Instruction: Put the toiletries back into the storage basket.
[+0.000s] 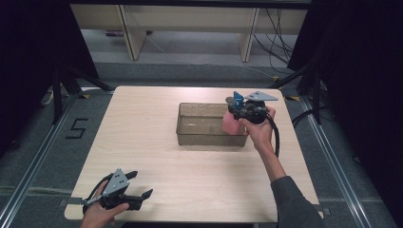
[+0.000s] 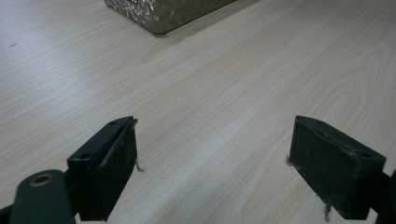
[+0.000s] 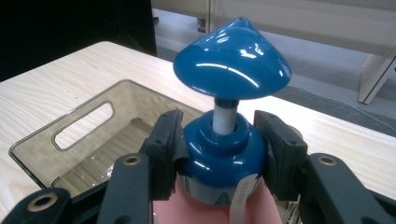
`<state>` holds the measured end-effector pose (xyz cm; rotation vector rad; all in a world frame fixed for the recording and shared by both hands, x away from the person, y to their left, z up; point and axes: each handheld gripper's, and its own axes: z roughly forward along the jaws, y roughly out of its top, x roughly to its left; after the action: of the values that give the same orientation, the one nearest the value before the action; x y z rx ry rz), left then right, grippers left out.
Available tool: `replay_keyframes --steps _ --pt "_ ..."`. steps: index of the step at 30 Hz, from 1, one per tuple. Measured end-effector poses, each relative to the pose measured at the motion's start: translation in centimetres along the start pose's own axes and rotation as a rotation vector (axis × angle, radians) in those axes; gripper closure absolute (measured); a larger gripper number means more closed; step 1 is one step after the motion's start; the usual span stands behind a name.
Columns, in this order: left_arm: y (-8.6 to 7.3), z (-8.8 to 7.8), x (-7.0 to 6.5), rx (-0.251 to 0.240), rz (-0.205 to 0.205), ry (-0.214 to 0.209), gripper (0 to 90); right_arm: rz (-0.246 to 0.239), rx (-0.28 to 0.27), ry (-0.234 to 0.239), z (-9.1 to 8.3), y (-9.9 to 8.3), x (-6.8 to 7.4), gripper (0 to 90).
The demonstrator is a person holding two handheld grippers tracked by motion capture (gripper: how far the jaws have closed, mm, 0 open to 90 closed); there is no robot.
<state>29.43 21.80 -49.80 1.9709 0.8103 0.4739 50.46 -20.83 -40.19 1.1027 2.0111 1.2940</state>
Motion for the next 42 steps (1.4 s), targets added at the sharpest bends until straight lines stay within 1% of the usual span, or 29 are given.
replay_keyframes --steps 2,6,7,8,11,13,14,15,16,18,19,20,22,23,24,25,28,29,31,32,33,34,35,36,37,38,40,41,42 --pt "0.0 0.0 0.0 0.002 0.001 -0.001 14.8 -0.003 -0.001 0.000 0.1 -0.2 -0.1 53.6" --pt "-0.1 0.1 0.0 0.002 -0.003 -0.001 14.8 0.024 0.006 0.001 0.2 -0.6 -0.1 53.6" --pt "-0.1 0.1 0.0 0.002 -0.003 -0.001 14.8 0.024 0.006 0.001 0.2 -0.6 -0.1 53.6" --pt "-0.1 0.0 0.0 0.007 -0.002 -0.006 14.8 0.019 0.024 0.005 0.1 -0.7 -0.2 53.6" --pt "0.0 0.1 0.0 0.002 -0.004 0.000 14.8 0.013 0.014 -0.002 0.3 -0.9 -0.3 53.6" --pt "-0.1 0.1 0.0 0.003 -0.004 -0.001 14.8 0.016 0.022 -0.003 0.4 -1.0 -0.3 53.6" --pt "-0.1 0.0 0.0 0.004 -0.006 -0.001 14.8 0.039 0.020 -0.006 0.4 -1.2 -0.2 53.6" --pt "-0.1 0.0 0.0 0.004 -0.006 -0.001 14.8 0.039 0.020 -0.006 0.4 -1.2 -0.2 53.6" --pt "-0.1 0.1 0.0 0.003 -0.006 -0.002 14.8 0.009 0.025 -0.010 0.4 -1.2 -0.5 53.6" --pt "-0.1 0.1 0.0 0.002 -0.008 -0.003 14.8 -0.003 0.020 -0.016 0.4 -1.3 -0.6 53.6" --pt "-0.1 0.1 0.0 0.004 -0.006 -0.004 14.8 -0.001 0.019 -0.017 0.4 -1.3 -0.6 53.6" --pt "-0.1 0.0 0.0 0.004 -0.006 0.000 14.8 0.030 0.027 -0.003 0.4 -1.4 -0.5 53.6" --pt "-0.1 0.1 0.0 0.001 -0.010 -0.002 14.8 0.019 0.026 0.002 0.5 -1.5 -0.6 53.6" --pt "-0.1 0.1 0.1 0.000 -0.009 -0.002 14.8 0.050 0.033 -0.006 0.4 -1.6 -0.5 53.6" --pt "-0.1 0.1 0.1 0.003 -0.007 -0.001 14.8 0.050 0.033 -0.006 0.4 -1.6 -0.5 53.6" --pt "-0.1 0.1 0.0 0.003 -0.009 -0.002 14.8 0.023 0.029 -0.011 0.4 -1.7 -0.7 53.6" --pt "0.0 0.1 0.1 0.000 -0.005 -0.001 14.8 0.031 0.039 -0.002 0.5 -2.1 -0.7 53.6" --pt "0.0 0.1 0.1 0.000 -0.005 -0.001 14.8 0.050 0.047 -0.005 0.4 -2.2 -0.6 53.6" --pt "-0.1 0.0 0.0 -0.004 -0.010 -0.001 14.8 0.046 0.035 -0.003 0.5 -2.3 -0.6 53.6" --pt "0.0 0.0 0.0 0.003 -0.007 0.002 14.8 0.057 0.038 -0.008 0.6 -2.5 -0.6 53.6" --pt "0.0 -0.1 0.1 0.003 -0.005 0.005 14.8 0.048 0.050 0.003 0.5 -2.5 -0.7 53.6" --pt "0.0 -0.1 0.0 0.003 -0.005 0.005 14.8 0.029 0.039 0.005 0.6 -2.6 -0.8 53.6" --pt "0.0 -0.1 0.0 0.003 -0.005 0.005 14.8 0.029 0.039 0.005 0.6 -2.6 -0.8 53.6" --pt "0.0 0.0 0.0 0.000 -0.004 0.000 14.8 0.005 0.035 -0.011 0.6 -2.8 -0.8 53.6" --pt "0.0 0.0 0.0 0.001 -0.005 0.000 14.8 0.009 0.048 -0.009 0.5 -2.8 -0.8 53.5" --pt "0.0 0.0 0.0 0.000 -0.004 0.000 14.8 0.040 0.043 0.002 0.6 -3.0 -0.5 53.6" --pt "0.0 0.0 0.0 -0.002 -0.005 0.000 14.8 0.027 0.045 0.015 0.6 -3.1 -0.7 53.6" --pt "0.0 0.0 0.0 -0.002 -0.005 0.000 14.8 0.011 0.038 0.005 0.6 -3.2 -0.8 53.6" --pt "0.0 -0.1 0.0 0.005 -0.009 0.005 14.7 0.032 0.031 0.010 0.5 -3.3 -0.6 53.6"
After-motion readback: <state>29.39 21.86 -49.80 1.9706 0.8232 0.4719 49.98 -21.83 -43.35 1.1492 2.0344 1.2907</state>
